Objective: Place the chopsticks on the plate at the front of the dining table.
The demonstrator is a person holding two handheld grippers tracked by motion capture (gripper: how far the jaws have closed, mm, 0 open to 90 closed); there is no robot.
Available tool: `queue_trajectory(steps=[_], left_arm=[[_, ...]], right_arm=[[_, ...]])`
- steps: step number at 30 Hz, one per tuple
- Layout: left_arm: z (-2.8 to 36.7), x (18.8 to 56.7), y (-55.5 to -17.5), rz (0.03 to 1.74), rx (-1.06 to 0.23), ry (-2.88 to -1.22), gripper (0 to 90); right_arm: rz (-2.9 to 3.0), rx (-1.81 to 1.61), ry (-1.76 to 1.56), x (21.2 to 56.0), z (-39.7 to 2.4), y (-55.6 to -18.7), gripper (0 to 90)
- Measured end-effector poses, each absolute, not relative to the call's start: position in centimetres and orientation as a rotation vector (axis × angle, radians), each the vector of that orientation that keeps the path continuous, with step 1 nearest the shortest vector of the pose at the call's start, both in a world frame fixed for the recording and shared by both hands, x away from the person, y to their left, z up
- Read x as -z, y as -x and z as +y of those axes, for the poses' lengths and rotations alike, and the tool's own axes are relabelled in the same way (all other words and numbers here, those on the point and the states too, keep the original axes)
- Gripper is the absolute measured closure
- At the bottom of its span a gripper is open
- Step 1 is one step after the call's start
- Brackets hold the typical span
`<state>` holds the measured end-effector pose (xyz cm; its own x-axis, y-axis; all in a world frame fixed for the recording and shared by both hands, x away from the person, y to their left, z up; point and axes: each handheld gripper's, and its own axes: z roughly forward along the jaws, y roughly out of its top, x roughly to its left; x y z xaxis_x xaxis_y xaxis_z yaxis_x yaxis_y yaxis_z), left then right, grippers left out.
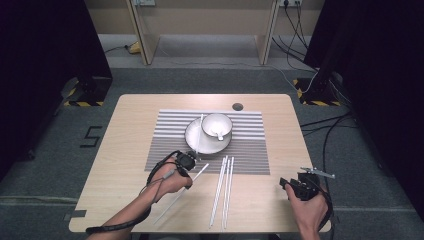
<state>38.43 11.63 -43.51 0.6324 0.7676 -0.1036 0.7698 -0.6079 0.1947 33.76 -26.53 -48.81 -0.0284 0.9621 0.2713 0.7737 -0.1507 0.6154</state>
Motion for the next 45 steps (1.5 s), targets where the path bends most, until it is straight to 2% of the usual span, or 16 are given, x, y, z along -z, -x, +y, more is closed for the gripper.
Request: queue_trajectory(steps=[45], left_arm=[[15.3, 41.2, -40.7, 1.357, -0.029, -2.525, 84.5]], right_arm=[[1.83, -0.95, -1.965, 48.8, -26.5, -33.7, 54.7]])
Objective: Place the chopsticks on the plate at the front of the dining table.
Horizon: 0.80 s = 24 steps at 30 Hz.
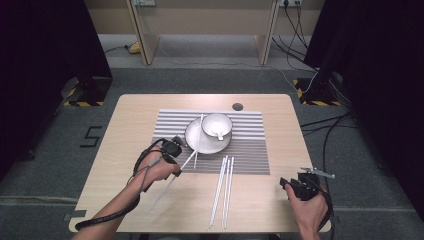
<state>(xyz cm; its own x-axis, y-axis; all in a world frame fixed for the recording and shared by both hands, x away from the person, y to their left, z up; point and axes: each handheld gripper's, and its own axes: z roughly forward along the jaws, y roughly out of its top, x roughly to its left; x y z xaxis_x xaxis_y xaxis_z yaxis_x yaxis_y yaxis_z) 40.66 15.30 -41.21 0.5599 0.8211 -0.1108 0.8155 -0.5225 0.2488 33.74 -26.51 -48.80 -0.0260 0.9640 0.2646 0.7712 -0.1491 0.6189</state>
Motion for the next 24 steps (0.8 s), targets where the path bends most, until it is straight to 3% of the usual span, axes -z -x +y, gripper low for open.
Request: queue_trajectory(steps=[24], left_arm=[[15.9, 40.4, -42.0, 1.39, -0.047, -2.497, 84.5]], right_arm=[[1.822, -0.955, -1.968, 48.7, -26.6, -33.7, 54.7]])
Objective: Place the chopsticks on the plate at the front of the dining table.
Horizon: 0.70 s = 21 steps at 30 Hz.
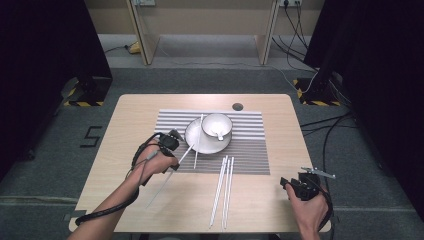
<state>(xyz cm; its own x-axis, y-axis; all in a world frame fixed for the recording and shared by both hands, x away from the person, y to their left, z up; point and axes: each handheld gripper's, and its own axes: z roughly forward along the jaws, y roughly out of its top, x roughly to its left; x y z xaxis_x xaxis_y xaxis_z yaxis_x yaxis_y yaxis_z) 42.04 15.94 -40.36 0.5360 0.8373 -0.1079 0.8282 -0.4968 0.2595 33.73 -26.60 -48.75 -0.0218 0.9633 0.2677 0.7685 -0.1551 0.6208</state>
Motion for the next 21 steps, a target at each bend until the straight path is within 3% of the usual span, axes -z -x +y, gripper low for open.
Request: queue_trajectory(steps=[21], left_arm=[[16.1, 40.4, -43.9, 1.434, -0.048, -2.476, 84.5]], right_arm=[[1.823, -0.954, -1.966, 48.7, -26.6, -33.7, 54.8]])
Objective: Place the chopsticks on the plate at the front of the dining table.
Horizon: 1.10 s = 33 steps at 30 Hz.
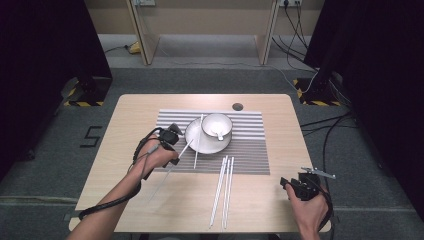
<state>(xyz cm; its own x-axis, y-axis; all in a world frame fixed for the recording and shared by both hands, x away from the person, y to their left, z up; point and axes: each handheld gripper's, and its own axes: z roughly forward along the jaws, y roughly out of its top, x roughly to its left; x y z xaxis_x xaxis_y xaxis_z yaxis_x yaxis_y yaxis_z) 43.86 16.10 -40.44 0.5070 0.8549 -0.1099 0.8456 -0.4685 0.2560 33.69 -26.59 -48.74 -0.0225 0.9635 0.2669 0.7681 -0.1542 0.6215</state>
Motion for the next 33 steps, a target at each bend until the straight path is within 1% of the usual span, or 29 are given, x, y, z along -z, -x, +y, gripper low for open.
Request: queue_trajectory(steps=[33], left_arm=[[15.4, 40.7, -46.8, 1.478, -0.043, -2.448, 84.5]], right_arm=[[1.815, -0.954, -1.969, 48.7, -26.8, -33.6, 54.8]])
